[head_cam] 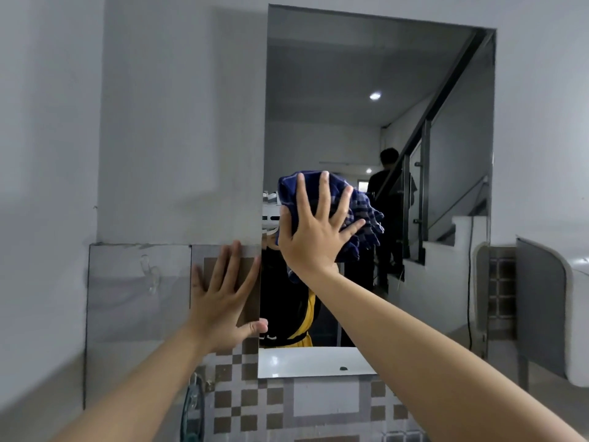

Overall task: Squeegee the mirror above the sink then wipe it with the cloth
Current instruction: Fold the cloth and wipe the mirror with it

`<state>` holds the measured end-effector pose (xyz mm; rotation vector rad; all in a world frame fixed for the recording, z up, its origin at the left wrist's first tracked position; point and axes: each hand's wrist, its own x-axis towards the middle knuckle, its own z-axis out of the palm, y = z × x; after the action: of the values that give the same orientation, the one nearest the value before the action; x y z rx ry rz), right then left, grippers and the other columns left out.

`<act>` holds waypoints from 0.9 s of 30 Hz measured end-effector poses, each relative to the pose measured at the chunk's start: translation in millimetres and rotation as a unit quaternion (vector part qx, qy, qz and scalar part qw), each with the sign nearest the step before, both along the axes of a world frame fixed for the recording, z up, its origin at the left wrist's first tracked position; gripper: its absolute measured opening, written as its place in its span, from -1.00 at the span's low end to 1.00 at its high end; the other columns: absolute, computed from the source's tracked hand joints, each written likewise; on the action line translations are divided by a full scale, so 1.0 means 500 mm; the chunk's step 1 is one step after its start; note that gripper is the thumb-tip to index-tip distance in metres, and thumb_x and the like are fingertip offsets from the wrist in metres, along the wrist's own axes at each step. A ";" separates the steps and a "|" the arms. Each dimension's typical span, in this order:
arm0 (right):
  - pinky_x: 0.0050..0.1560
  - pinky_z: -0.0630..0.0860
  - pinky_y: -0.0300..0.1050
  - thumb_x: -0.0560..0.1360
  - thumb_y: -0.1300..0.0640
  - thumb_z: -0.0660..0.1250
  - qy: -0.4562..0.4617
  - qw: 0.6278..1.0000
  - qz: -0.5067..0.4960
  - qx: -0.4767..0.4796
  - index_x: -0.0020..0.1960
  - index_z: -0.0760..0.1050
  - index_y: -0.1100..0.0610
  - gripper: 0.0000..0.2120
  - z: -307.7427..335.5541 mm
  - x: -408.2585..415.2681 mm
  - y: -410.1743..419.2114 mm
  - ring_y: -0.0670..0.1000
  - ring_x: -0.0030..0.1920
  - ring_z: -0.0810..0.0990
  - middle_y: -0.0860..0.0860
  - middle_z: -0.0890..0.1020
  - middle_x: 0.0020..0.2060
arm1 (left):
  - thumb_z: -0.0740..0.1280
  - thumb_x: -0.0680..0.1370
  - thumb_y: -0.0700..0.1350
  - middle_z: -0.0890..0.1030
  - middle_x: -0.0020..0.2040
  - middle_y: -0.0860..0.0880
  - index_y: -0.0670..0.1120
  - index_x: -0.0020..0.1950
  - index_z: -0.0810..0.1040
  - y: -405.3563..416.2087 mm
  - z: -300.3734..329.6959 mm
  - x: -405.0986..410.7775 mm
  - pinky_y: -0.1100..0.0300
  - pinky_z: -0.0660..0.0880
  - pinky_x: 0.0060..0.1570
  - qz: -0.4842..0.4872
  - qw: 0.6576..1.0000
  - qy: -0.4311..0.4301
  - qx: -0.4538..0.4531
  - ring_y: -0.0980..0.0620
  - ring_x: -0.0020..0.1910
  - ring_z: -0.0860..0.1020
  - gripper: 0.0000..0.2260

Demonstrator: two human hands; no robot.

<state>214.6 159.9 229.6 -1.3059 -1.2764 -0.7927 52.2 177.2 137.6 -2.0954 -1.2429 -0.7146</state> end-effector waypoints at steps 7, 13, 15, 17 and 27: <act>0.30 -0.13 0.56 0.54 -0.17 0.14 -0.179 0.984 -0.013 0.015 0.50 0.19 -0.17 -0.46 -0.016 0.018 0.001 0.29 0.53 -0.06 0.00 0.16 0.55 | 0.11 0.30 0.50 -0.27 0.53 -0.14 0.05 0.53 -0.18 0.008 -0.006 -0.003 -0.39 -0.18 0.22 -0.030 0.999 -0.009 0.020 -0.16 0.50 -0.25 -0.02; 0.31 -0.03 0.56 0.53 -0.19 0.18 -0.357 0.933 -0.039 0.017 0.47 0.27 -0.15 -0.48 -0.050 0.115 -0.010 0.27 0.53 0.04 0.01 0.23 0.52 | 0.13 0.26 0.55 -0.57 0.41 -0.03 0.15 0.43 -0.45 0.012 -0.006 -0.005 -0.30 -0.42 0.20 -0.031 0.999 -0.009 0.020 -0.09 0.41 -0.50 0.04; 0.32 -0.01 0.56 0.52 -0.20 0.18 -0.362 0.931 -0.045 0.017 0.46 0.28 -0.16 -0.48 -0.059 0.150 -0.013 0.26 0.53 0.04 0.00 0.24 0.52 | 0.14 0.24 0.55 -0.53 0.44 -0.03 0.14 0.45 -0.41 0.012 -0.006 -0.007 -0.29 -0.43 0.19 -0.028 0.999 -0.003 0.020 -0.10 0.43 -0.46 0.05; 0.34 0.00 0.55 0.52 -0.20 0.19 -0.353 0.934 -0.057 0.022 0.46 0.29 -0.16 -0.48 -0.067 0.187 -0.017 0.25 0.53 0.05 0.01 0.26 0.51 | 0.15 0.25 0.54 -0.45 0.48 -0.07 0.12 0.48 -0.34 0.013 -0.008 -0.008 -0.32 -0.39 0.21 -0.022 0.999 0.006 0.031 -0.13 0.46 -0.40 0.05; 0.35 -0.04 0.54 0.51 -0.17 0.11 -0.147 0.984 -0.101 0.012 0.46 0.29 -0.06 -0.46 -0.097 0.414 -0.047 0.28 0.52 0.04 0.07 0.24 0.51 | 0.14 0.22 0.53 -0.35 0.52 -0.11 0.09 0.51 -0.26 0.019 -0.014 -0.002 -0.30 -0.39 0.23 -0.003 0.999 0.005 0.050 -0.17 0.48 -0.35 0.05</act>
<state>421.6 136.4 181.1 -1.3499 -1.3714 -1.1750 51.4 187.0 130.5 -2.0201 -1.1711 -0.7534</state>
